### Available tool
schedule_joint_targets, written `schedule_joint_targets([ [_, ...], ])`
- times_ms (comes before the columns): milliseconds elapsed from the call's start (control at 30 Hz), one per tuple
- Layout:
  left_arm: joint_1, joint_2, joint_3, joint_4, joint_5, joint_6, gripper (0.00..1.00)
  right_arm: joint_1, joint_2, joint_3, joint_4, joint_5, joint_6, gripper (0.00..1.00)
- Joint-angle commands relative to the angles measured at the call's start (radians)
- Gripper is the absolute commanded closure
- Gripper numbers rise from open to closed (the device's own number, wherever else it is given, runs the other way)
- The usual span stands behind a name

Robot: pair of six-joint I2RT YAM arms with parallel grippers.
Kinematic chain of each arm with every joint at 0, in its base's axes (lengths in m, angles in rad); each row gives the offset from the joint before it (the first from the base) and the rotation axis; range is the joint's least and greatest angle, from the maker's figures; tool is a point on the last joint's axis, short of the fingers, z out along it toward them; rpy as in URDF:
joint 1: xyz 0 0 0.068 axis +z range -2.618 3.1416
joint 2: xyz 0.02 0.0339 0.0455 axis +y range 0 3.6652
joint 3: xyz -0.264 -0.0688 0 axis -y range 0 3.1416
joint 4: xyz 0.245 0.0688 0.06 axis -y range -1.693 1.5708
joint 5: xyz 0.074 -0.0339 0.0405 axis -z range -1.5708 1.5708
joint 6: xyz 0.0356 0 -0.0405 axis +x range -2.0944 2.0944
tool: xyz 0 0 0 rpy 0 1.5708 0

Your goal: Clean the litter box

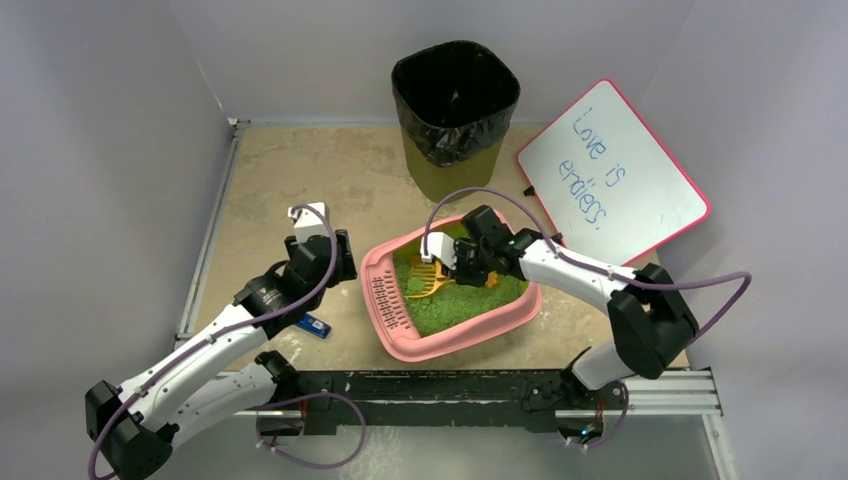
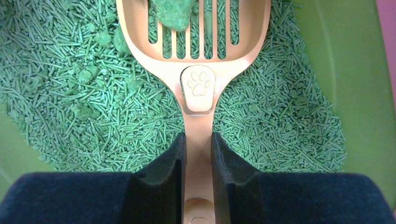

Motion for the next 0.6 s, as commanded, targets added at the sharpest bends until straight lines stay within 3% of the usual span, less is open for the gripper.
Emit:
schedule_joint_targets([
  [0,-0.002,-0.001,0.017,0.011,-0.002,-0.030,0.36,0.007,-0.058,-0.030,0.179,-0.042,0.065,1.00],
  [333,-0.001,0.022,0.021,0.001,-0.019,-0.033,0.37,-0.125,-0.269,-0.094,0.071,-0.010,0.060,1.00],
  [567,-0.001,0.043,0.031,-0.001,-0.016,-0.028,0.37,-0.140,-0.348,-0.116,0.024,-0.017,0.019,1.00],
])
